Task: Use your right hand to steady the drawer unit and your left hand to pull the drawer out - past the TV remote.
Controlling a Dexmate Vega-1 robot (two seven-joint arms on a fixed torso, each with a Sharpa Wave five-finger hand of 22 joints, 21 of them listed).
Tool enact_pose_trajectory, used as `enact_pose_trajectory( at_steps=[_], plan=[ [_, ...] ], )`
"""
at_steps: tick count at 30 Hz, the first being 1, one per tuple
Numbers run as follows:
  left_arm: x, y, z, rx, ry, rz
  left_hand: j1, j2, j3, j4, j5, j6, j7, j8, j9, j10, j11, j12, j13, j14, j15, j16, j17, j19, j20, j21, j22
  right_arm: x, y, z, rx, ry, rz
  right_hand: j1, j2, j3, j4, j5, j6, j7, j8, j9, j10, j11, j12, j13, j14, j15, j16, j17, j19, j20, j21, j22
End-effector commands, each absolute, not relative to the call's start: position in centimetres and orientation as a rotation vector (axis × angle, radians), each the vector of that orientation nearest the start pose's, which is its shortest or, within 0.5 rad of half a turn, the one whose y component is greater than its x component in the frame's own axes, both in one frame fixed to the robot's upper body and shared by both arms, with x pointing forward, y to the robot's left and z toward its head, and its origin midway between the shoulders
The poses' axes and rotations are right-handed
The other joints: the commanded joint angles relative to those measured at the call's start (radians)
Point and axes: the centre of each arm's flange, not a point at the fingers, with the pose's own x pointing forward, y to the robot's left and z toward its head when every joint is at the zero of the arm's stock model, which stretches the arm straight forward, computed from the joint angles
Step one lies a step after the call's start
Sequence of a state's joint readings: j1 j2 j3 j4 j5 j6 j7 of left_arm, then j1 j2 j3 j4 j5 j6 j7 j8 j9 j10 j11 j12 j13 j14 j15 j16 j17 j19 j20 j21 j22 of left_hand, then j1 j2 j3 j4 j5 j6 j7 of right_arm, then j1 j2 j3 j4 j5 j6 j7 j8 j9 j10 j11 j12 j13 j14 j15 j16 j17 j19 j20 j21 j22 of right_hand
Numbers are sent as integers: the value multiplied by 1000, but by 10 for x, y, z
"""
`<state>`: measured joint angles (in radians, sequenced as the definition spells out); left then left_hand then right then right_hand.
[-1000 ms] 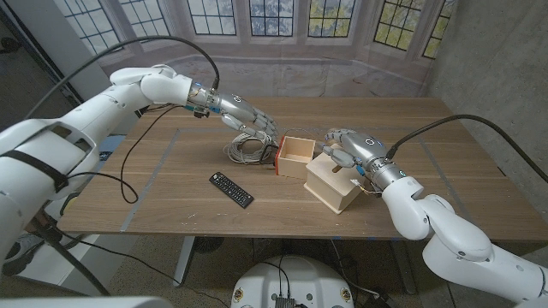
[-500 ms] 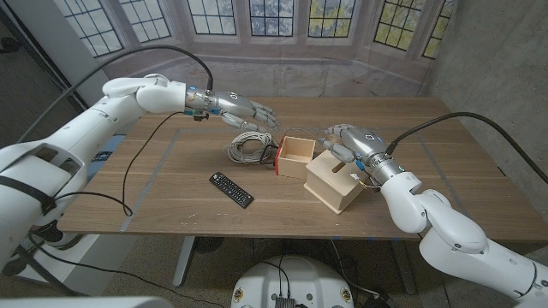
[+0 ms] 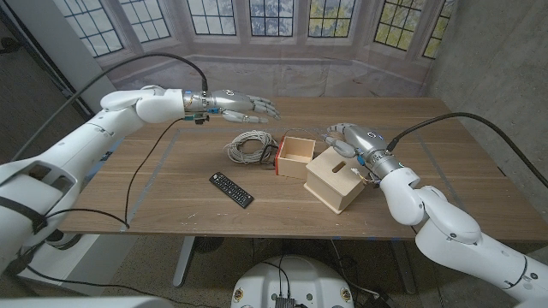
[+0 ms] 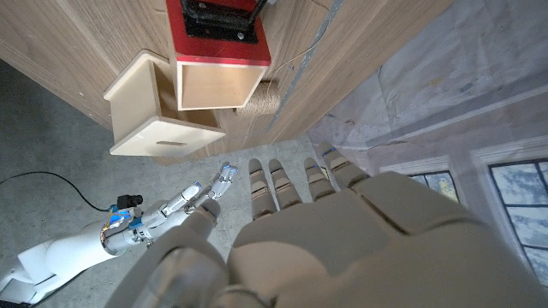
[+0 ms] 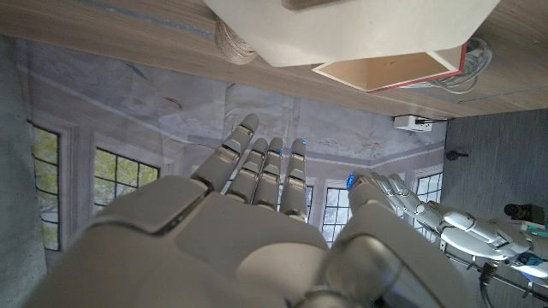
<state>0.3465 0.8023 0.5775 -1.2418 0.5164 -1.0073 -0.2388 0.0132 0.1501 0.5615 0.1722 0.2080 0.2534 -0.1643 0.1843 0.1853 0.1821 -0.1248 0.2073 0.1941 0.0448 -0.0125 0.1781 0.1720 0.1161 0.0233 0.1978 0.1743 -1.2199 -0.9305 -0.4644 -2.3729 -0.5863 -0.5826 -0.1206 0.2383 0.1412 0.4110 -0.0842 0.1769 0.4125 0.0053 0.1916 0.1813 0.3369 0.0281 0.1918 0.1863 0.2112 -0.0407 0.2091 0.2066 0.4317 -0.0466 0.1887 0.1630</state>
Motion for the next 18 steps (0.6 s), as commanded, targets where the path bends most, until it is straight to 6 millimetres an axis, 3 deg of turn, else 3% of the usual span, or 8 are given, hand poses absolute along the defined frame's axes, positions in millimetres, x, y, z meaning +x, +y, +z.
enact_pose_trajectory(
  at_steps=[1, 18],
  plan=[
    [575, 247, 107, 1578, -1127, -504, 9, 6, 6, -1, 2, 3, 1, 8, 3, 1, 6, 4, 0, 12, -1, 6, 4, 11, 2, 4, 3, 475, -205, -23, -1152, -584, -80, 5, -9, 3, -6, 6, -2, 3, -4, 0, 7, 2, 2, 1, 11, -7, 3, 2, -4, -3, -2, 3],
    [587, 259, 76, 1275, -994, -335, 15, 9, 14, -5, 1, 0, 18, 7, 3, 0, 16, 3, 0, 13, 9, 4, 2, 12, 10, 3, 3, 499, -208, -29, -1092, -511, -66, -1, -11, -3, -5, 5, -2, 6, -4, 0, 6, 8, 1, 1, 13, 1, 5, 4, -5, -1, -2, 3]
  ],
)
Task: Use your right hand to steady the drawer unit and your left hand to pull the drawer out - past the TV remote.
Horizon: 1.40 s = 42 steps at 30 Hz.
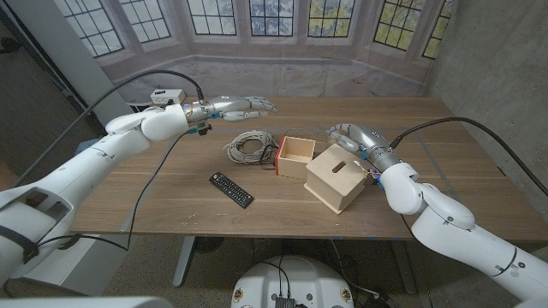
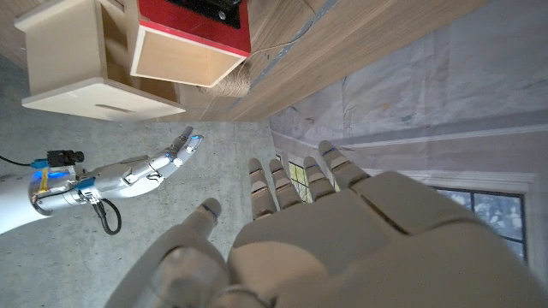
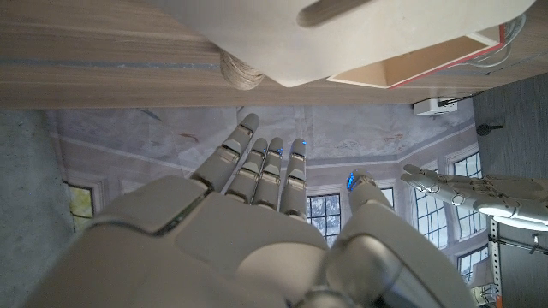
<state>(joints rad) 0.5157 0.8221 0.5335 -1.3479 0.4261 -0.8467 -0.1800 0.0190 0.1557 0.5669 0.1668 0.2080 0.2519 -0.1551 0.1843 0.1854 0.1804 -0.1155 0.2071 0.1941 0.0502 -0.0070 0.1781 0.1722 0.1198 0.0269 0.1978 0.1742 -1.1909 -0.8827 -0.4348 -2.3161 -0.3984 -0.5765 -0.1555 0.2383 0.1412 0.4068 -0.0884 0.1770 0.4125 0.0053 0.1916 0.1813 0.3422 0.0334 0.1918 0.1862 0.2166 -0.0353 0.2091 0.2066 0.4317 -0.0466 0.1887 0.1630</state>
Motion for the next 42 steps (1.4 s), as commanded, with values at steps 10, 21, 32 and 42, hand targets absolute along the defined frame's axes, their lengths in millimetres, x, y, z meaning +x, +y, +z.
enact_pose_trajectory(
  at_steps=[10, 21, 32, 42],
  plan=[
    [594, 250, 71, 1128, -943, -320, 19, 4, 18, -7, 1, -4, 21, 5, 2, -1, 18, 2, 0, 4, 12, 2, 1, 6, 11, 2, 2, 509, -210, -30, -1075, -486, -23, -3, -9, 2, 0, 5, -2, 11, -4, 0, 0, 11, 1, 1, 12, 0, 6, 4, 2, 0, 0, 3],
    [609, 220, 51, 955, -926, -331, 32, 3, 29, -19, 0, 0, 24, 6, 1, -2, 23, 2, 0, 2, 17, 0, -1, 3, 16, 0, 2, 512, -222, -26, -1079, -464, -31, -1, -7, 4, -2, 5, -3, 17, -4, 0, -2, 15, 0, 1, 11, 2, 4, 3, -1, 2, -1, 3],
    [613, 211, 25, 878, -887, -313, 44, 2, 39, -30, -2, 0, 28, 6, 0, -2, 27, 2, -1, 10, 18, 3, -2, 4, 17, 0, 2, 508, -250, -15, -999, -477, -101, -1, -4, 3, -3, 5, -3, 15, -4, 0, -4, 11, 0, 1, 7, 2, 3, 4, -7, 1, -4, 3],
    [607, 208, 12, 791, -869, -281, 50, 2, 45, -34, -3, -1, 30, 6, 0, -3, 28, 2, -1, 11, 18, 2, -2, 5, 17, 0, 2, 510, -261, -14, -911, -499, -124, 0, -3, 3, -4, 5, -4, 14, -4, 0, -5, 11, 0, 1, 5, 1, 3, 4, -10, 0, -4, 3]
  ],
)
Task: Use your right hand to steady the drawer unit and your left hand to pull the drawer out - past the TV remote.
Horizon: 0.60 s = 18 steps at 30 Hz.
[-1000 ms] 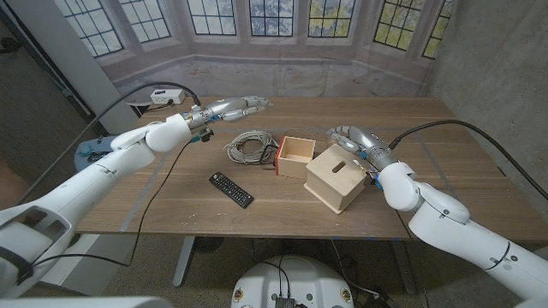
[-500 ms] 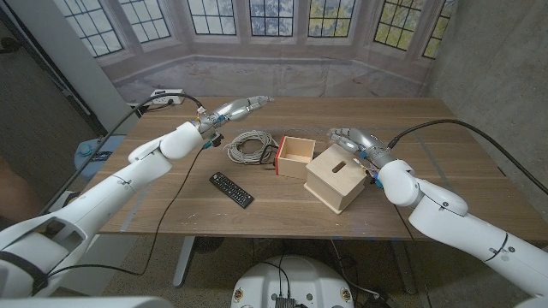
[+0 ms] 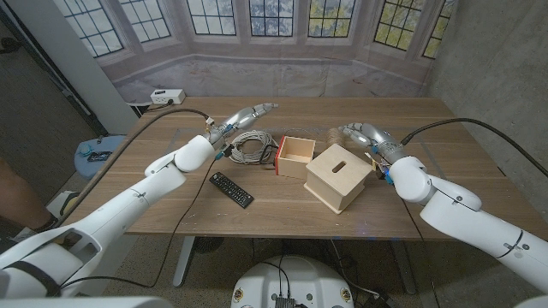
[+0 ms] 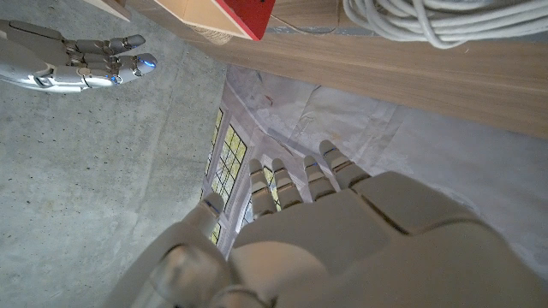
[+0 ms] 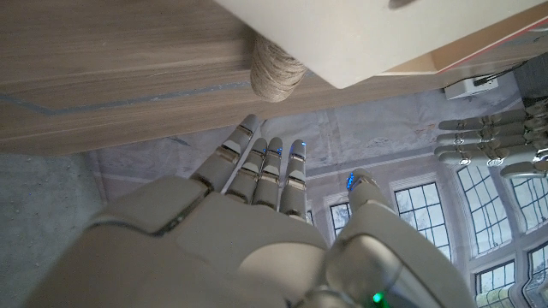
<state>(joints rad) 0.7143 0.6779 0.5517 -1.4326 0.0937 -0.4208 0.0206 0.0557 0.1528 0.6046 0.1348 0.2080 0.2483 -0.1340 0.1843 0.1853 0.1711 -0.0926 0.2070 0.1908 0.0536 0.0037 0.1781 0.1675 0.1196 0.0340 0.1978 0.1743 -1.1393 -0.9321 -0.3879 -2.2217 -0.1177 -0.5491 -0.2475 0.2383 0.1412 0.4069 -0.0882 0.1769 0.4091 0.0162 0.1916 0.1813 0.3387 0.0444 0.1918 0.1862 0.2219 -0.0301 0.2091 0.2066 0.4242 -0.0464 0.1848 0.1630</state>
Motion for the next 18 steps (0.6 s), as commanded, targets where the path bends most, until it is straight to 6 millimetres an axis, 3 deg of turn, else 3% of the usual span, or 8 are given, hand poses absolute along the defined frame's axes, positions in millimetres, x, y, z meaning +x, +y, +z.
enact_pose_trajectory(
  at_steps=[1, 18],
  plan=[
    [607, 208, 12, 789, -868, -277, 14, 5, 8, -2, -3, 3, 9, 6, 0, 6, 6, 2, 3, 8, 8, 2, 3, 5, 10, 0, 2, 511, -261, -15, -904, -500, -123, 0, -3, 3, -4, 5, -1, 3, -4, 0, -1, 0, 0, 1, 0, -4, 3, 4, -3, -1, 0, 3],
    [585, 227, -4, 698, -858, -179, 18, 3, 15, -3, -5, -1, 13, 4, 0, 8, 11, 3, 3, 14, 9, 4, 4, 11, 14, 3, 3, 524, -261, -19, -747, -510, -104, 0, 0, 1, -5, 4, -5, 7, -5, 0, -5, 1, -1, 1, -5, 0, 2, 6, -8, 0, -1, 3]
  ],
)
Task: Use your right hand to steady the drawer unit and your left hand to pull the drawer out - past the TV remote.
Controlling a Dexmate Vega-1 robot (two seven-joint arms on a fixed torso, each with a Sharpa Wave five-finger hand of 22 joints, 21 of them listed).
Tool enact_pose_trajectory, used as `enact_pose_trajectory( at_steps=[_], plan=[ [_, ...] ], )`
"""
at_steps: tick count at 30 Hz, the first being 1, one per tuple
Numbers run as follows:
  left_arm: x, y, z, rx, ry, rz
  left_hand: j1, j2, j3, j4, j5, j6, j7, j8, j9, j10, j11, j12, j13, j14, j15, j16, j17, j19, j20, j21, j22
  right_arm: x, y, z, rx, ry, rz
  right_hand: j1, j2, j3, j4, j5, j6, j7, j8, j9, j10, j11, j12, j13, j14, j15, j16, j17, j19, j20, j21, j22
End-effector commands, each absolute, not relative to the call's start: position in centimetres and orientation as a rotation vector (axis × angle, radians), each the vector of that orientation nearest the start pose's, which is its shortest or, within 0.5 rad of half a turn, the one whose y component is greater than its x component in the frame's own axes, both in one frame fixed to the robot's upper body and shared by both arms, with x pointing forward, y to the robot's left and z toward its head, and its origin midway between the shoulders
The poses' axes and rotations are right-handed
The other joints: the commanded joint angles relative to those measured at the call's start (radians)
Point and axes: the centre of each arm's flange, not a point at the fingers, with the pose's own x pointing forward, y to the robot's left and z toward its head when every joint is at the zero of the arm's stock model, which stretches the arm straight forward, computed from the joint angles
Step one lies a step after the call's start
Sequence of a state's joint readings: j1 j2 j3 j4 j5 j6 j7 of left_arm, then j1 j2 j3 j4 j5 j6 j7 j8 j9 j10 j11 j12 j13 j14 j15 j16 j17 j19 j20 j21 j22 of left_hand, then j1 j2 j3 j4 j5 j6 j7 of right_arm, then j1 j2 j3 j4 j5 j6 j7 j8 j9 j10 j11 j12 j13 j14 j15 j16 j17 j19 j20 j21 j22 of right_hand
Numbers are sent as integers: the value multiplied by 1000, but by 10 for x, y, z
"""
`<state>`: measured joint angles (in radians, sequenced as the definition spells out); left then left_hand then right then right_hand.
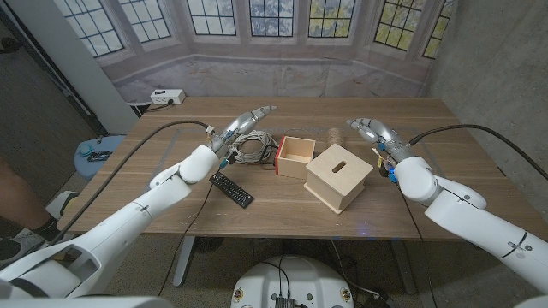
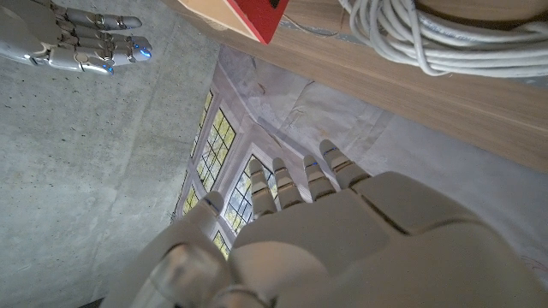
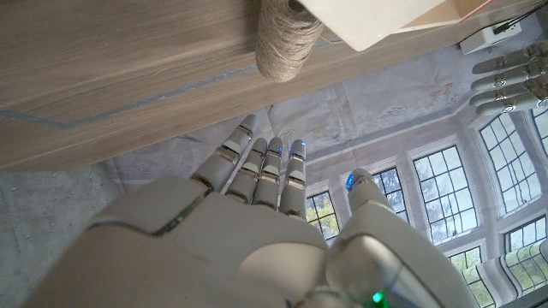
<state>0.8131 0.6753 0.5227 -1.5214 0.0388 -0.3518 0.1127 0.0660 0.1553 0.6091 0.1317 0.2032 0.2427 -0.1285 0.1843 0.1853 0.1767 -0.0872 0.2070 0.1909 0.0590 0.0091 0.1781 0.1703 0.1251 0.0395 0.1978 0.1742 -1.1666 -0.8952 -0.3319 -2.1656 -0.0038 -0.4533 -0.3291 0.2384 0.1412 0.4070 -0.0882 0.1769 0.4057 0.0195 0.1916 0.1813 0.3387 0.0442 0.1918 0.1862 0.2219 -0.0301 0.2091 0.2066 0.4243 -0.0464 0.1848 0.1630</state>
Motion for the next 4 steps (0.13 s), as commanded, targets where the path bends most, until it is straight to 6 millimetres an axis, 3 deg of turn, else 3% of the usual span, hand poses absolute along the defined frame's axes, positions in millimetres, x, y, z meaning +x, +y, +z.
enact_pose_trajectory(
  at_steps=[1, 4],
  plan=[
    [584, 229, -5, 685, -857, -173, 8, 0, 11, 0, -1, 5, 8, 4, 0, 3, 6, 3, 3, 8, 4, 4, 2, 6, 9, 3, 3, 524, -261, -19, -737, -515, -103, 1, 0, 2, -5, 4, -2, 3, -5, 0, -6, 2, -1, 1, -6, 1, 2, 5, -9, 1, -1, 3],
    [581, 233, -7, 672, -861, -151, 8, -1, 12, 1, -1, 5, 8, 4, 0, 4, 9, 3, 3, 9, 4, 4, 2, 8, 11, 3, 3, 526, -260, -20, -717, -523, -103, 1, 0, 1, -6, 4, -2, 3, -5, 0, -6, 2, -1, 1, -6, 0, 2, 6, -9, 2, -1, 3]
  ],
)
